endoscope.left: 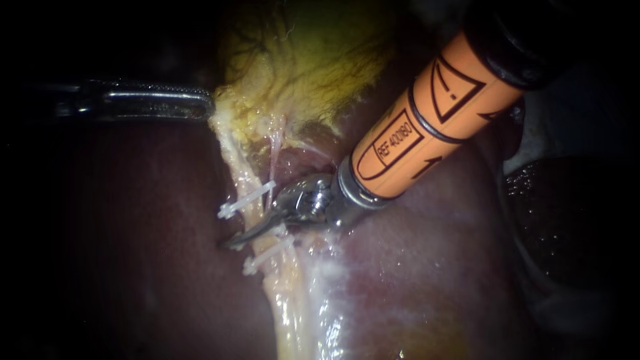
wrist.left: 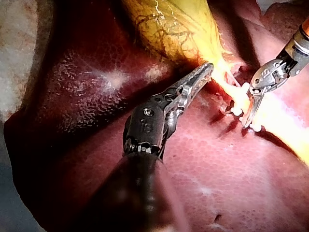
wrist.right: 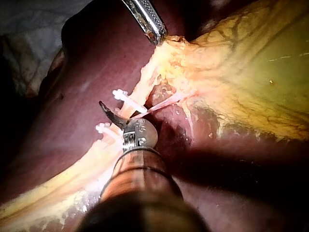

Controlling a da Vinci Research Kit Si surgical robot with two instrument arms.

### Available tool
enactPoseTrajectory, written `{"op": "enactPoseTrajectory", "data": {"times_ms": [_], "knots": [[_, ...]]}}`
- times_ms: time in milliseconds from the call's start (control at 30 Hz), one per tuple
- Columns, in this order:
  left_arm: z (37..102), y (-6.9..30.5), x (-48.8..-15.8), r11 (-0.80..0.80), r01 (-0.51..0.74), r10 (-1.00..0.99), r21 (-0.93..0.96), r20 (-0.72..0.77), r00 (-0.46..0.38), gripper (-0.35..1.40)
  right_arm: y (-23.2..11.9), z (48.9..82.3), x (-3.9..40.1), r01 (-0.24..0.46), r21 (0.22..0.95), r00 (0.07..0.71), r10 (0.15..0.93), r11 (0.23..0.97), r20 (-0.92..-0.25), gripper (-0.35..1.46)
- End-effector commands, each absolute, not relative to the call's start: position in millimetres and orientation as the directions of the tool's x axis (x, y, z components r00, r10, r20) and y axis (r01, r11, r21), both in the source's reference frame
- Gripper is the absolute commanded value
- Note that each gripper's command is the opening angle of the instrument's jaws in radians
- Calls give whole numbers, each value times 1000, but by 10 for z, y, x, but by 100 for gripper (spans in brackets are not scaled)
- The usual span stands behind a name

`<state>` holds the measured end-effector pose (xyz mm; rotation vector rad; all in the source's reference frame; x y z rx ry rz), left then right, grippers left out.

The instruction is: Go to the cutting position left tube

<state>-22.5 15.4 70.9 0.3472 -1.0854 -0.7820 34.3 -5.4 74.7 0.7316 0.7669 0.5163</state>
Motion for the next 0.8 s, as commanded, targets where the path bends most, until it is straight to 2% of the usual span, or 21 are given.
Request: {"op": "enactPoseTrajectory", "data": {"times_ms": [33, 800], "knots": [[709, 154, -224, 689, 395, -716, 608, 656, 239, -35, -54, 747, 342, -155, 749, 620, 654, 644, -434, 125], [709, 154, -224, 689, 395, -716, 608, 656, 239, -35, -31, 736, 253, -109, 762, 634, 635, 639, -442, 129]]}}
